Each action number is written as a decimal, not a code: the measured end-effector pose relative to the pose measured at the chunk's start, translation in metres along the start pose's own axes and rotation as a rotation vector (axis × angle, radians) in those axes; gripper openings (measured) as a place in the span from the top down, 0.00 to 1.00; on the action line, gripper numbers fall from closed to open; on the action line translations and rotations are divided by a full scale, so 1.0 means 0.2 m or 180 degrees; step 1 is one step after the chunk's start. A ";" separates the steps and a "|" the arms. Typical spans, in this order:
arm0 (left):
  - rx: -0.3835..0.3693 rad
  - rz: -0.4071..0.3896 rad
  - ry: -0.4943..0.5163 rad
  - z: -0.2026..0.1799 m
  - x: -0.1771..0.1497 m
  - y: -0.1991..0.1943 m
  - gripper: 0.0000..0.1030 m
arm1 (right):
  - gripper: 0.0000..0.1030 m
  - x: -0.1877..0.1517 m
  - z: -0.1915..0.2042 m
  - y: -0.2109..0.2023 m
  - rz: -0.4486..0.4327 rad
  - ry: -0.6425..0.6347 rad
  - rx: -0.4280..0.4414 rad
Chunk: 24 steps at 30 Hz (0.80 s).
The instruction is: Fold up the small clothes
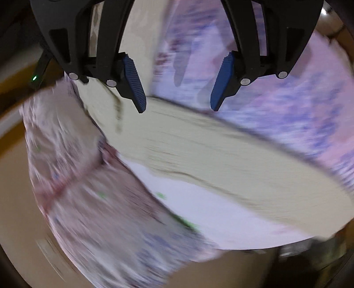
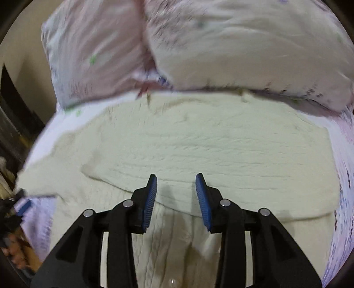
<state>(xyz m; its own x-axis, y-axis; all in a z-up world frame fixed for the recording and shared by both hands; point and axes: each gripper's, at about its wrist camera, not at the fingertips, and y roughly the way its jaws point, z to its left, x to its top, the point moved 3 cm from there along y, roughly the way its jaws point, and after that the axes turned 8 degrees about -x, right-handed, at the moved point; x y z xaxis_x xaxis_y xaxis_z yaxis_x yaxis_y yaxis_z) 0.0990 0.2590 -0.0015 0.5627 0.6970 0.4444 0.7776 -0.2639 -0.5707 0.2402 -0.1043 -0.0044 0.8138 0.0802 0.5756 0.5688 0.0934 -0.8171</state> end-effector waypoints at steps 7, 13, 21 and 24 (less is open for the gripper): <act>0.0047 -0.0382 -0.0791 0.31 0.12 -0.14 0.42 | 0.49 -0.04 0.02 -0.02 0.0040 0.0091 0.0107; -0.0044 -0.0794 -0.1384 0.50 0.27 -0.18 0.46 | 0.49 -0.08 -0.06 -0.10 0.0058 0.0285 0.0359; 0.0079 -0.0850 -0.1424 0.58 0.37 -0.20 0.90 | 0.47 -0.10 -0.15 -0.15 0.0013 0.0392 0.0400; 0.0092 -0.0952 -0.1228 0.49 0.42 -0.23 0.95 | 0.45 -0.10 -0.20 -0.17 -0.0037 0.0414 0.0388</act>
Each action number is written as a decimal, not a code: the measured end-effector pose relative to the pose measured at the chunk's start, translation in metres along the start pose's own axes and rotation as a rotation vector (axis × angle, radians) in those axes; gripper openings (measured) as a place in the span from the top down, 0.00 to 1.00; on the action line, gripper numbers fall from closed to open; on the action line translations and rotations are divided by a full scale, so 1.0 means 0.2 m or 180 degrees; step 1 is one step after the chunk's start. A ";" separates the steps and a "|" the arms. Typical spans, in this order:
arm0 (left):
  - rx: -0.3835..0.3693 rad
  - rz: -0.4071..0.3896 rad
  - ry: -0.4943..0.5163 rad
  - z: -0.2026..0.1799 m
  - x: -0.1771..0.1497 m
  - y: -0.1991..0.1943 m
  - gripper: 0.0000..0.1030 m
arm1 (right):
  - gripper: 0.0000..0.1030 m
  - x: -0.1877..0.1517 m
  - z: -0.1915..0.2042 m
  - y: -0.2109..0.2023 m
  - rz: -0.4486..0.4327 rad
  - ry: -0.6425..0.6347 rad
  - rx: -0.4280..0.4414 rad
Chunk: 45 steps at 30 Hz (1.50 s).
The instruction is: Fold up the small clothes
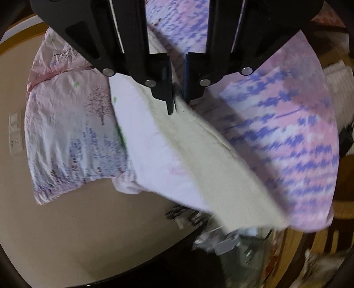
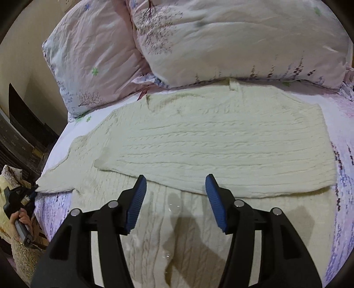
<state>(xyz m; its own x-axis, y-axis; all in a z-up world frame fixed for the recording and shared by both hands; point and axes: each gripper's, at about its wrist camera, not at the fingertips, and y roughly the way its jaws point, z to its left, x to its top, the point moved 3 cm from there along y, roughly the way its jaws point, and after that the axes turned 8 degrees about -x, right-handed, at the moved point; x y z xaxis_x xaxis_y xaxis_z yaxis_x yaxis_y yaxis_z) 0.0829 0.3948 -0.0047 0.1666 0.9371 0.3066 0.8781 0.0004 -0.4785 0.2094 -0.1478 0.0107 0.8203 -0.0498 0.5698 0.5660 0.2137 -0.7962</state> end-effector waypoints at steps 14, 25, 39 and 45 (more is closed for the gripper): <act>-0.0978 0.0654 0.1686 -1.08 -0.72 0.25 0.96 | 0.41 -0.01 -0.24 -0.07 -0.0140 0.0268 -0.0115; -0.0971 0.1313 0.2329 -1.21 -1.43 0.51 0.96 | 0.41 -0.05 -0.40 -0.06 -0.0125 0.0453 -0.0222; -0.1039 0.2251 0.2613 -1.12 -1.76 0.61 0.73 | 0.41 0.00 -0.42 -0.07 -0.0187 0.0513 -0.0215; -0.1454 0.2300 0.2258 -1.05 -1.56 0.42 0.36 | 0.41 0.10 -0.31 -0.10 -0.0206 0.0355 0.0114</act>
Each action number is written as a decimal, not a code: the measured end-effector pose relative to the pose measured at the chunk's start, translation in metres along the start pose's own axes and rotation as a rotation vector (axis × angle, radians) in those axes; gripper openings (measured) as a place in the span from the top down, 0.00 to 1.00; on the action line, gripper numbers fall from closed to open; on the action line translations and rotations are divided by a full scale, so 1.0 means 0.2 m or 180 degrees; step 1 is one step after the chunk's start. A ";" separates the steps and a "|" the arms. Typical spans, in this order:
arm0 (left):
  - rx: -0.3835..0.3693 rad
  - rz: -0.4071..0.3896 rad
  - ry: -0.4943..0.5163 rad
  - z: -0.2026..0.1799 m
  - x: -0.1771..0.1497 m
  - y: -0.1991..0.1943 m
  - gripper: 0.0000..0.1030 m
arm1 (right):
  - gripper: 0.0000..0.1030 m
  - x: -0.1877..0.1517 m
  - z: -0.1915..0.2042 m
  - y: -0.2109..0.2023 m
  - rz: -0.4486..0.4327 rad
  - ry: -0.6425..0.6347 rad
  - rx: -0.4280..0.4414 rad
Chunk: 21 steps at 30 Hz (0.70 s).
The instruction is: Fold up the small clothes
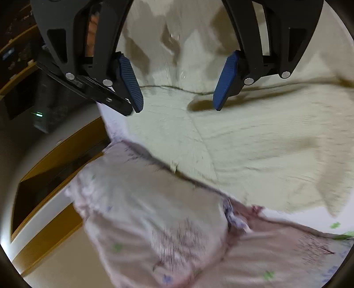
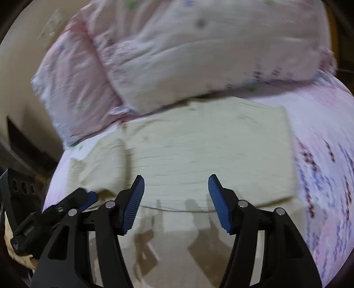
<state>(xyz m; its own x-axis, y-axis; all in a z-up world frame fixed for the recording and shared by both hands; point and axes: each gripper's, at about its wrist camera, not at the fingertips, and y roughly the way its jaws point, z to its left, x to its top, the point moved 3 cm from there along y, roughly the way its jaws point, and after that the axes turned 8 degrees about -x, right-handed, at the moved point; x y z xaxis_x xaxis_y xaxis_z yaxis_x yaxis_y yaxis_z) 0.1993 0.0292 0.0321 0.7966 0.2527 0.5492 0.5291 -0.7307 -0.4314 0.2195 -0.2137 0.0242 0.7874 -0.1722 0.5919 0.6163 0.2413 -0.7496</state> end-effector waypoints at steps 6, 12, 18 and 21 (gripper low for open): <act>0.0026 -0.0420 -0.0528 0.26 0.05 -0.34 0.36 | 0.57 -0.01 0.46 -0.02 -0.0077 -0.1091 0.0494; 0.0119 -0.0386 -0.1017 0.48 0.03 -0.34 0.36 | 0.59 -0.15 0.92 0.08 -0.0063 -0.2248 0.0517; 0.0090 -0.0371 -0.1197 0.55 0.02 -0.32 0.38 | 0.59 -0.25 0.97 0.21 -0.0016 -0.2683 0.0125; 0.0049 -0.0384 -0.1244 0.57 0.02 -0.32 0.38 | 0.59 -0.27 0.96 0.23 -0.0031 -0.2781 0.0005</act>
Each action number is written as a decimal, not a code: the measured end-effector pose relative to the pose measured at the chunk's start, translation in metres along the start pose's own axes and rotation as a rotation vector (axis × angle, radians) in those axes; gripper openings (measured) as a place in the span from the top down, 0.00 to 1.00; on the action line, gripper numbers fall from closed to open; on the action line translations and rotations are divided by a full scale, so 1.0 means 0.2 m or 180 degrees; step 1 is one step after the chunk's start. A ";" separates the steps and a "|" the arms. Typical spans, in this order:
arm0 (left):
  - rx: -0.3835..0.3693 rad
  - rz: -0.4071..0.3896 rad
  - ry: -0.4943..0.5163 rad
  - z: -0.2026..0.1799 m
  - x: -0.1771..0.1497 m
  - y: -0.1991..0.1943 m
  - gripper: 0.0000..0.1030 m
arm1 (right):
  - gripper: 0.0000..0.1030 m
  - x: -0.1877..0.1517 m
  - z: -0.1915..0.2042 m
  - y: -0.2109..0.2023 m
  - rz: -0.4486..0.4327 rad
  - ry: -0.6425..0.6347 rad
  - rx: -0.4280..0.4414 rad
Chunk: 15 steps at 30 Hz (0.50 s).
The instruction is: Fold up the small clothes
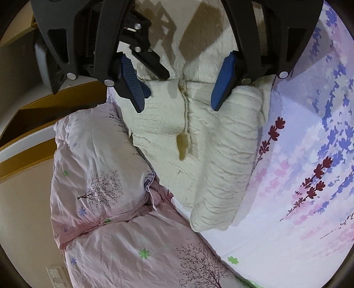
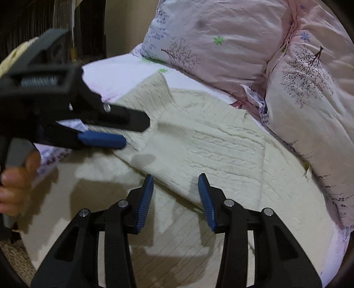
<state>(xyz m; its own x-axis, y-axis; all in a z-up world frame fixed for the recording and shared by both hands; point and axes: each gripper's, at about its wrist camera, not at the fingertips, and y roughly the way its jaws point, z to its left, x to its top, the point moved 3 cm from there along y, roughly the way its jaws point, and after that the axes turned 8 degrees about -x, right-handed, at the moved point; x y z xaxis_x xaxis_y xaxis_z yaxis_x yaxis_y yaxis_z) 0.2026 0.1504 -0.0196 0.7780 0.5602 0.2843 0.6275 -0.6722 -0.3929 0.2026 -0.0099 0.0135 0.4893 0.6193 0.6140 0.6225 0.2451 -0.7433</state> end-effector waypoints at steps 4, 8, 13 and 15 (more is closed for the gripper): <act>-0.0021 -0.0006 -0.0024 0.01 0.00 -0.01 0.38 | 0.72 -0.01 0.02 0.03 0.0049 -0.0066 -0.0145; -0.0025 -0.0002 -0.0044 0.02 0.01 -0.01 0.38 | 0.95 0.01 -0.05 0.03 0.0071 0.0364 0.0128; -0.0028 0.0007 -0.0020 0.01 0.00 -0.01 0.33 | 0.95 -0.01 -0.29 -0.11 -0.0187 0.1221 0.0362; -0.0032 0.0014 0.0048 -0.02 -0.01 -0.02 0.29 | 0.95 -0.06 -0.46 -0.20 -0.0378 0.1785 0.0351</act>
<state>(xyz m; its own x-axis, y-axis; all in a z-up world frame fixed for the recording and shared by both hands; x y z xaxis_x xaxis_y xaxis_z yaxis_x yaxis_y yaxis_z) 0.1989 0.1499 -0.0163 0.7811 0.5500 0.2958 0.6244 -0.6794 -0.3855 0.2267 -0.0961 0.0602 0.6874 0.1005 0.7193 0.6403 0.3837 -0.6654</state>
